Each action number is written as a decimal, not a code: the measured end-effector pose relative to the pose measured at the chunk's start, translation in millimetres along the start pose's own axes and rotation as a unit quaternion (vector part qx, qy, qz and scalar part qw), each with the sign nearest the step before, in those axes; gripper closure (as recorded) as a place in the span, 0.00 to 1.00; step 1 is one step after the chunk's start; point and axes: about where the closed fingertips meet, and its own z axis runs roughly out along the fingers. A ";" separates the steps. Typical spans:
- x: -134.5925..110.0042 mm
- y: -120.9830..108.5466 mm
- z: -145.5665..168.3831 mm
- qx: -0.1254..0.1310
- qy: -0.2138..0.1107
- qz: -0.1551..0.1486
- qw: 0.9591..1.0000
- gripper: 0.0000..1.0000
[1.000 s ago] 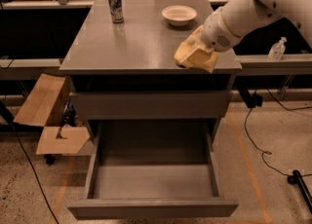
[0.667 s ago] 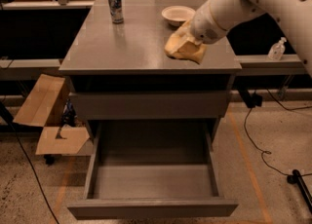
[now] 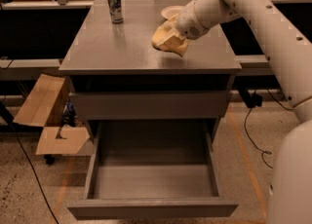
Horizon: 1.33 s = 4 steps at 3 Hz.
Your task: Pick sponge from middle drawer and place on counter
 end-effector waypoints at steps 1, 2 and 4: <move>-3.5 -16.8 29.8 0.007 -0.010 -0.006 1.000 1.00; -0.9 -29.3 56.8 0.009 -0.010 0.003 1.000 0.82; -0.6 -34.9 92.8 -0.002 -0.010 0.017 1.000 0.35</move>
Offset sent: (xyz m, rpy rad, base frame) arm 0.0751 0.0446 -0.0389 0.0297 -0.0079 -0.0396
